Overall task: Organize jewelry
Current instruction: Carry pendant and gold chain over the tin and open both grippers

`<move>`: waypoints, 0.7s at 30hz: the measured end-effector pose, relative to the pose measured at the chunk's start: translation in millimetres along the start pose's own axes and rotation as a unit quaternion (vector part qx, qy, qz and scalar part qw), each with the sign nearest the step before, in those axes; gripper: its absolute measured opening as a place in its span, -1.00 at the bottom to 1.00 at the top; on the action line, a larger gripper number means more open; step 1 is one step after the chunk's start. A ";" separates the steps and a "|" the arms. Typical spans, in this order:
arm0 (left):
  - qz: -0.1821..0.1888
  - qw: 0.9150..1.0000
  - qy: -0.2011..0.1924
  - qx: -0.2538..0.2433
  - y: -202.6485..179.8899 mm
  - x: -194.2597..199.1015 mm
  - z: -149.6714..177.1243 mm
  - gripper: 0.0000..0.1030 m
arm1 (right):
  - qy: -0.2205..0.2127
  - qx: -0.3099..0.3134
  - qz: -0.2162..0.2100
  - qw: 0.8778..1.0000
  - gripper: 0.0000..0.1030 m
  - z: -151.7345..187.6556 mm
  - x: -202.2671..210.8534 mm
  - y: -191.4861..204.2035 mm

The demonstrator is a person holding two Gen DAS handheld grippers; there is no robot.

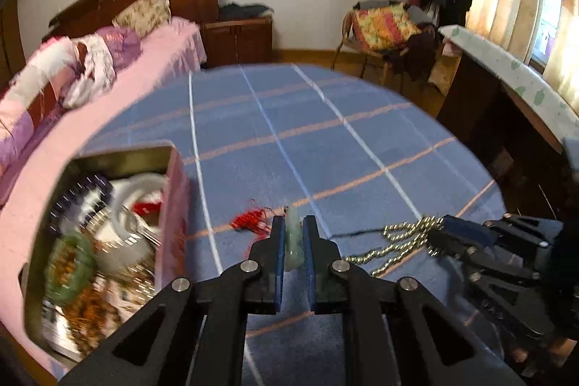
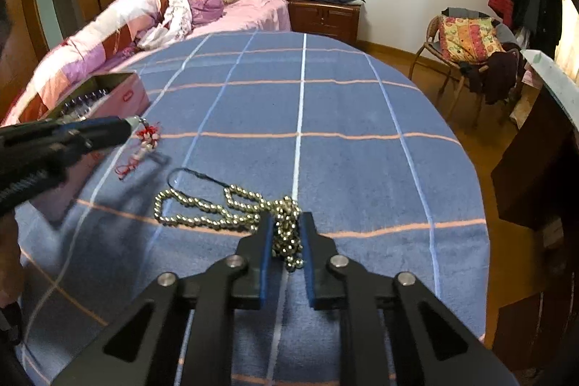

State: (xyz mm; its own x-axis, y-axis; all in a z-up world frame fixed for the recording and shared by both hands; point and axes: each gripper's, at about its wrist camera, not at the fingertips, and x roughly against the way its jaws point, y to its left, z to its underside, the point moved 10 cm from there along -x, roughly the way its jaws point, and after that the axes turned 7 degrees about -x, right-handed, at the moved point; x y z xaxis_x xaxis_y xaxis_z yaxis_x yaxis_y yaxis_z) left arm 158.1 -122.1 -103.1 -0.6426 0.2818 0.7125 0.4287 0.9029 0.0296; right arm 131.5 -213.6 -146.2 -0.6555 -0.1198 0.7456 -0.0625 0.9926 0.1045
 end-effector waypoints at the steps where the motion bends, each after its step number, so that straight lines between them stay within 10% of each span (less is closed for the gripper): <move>1: -0.003 1.000 -0.007 0.000 2.3 5.7 -3.3 -0.84 | -0.003 -0.005 -0.002 1.000 -0.13 -1.7 1.2 -0.3; 3: -0.018 1.000 -0.021 -0.006 7.8 15.6 -9.2 -0.84 | -0.014 -0.008 -0.005 1.000 0.33 -5.0 3.2 2.0; 7: -0.028 0.999 -0.034 -0.003 15.8 28.5 -14.2 -0.84 | 0.001 0.003 0.008 1.000 0.31 -4.6 -9.4 4.9; 10: -0.033 0.999 -0.037 -0.002 20.2 31.2 -14.0 -0.84 | 0.023 0.003 -0.011 1.000 -0.08 -1.5 -16.1 8.1; 12: -0.035 0.999 -0.039 0.000 22.1 33.3 -12.8 -0.84 | 0.027 0.003 -0.022 0.999 -0.73 -1.1 -14.7 11.5; 21: -0.060 0.996 -0.068 0.009 47.7 63.0 -17.5 -0.84 | -0.031 0.011 -0.036 0.999 -0.78 -27.3 29.3 32.5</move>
State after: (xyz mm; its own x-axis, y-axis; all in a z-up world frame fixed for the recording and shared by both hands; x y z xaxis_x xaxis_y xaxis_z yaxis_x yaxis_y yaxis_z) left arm 149.2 -66.9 -44.5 -0.7691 0.2112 0.6033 0.3329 0.9380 0.0961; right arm 130.8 -185.4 -103.0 -0.6942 -0.1891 0.6945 -0.1261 0.9819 0.1414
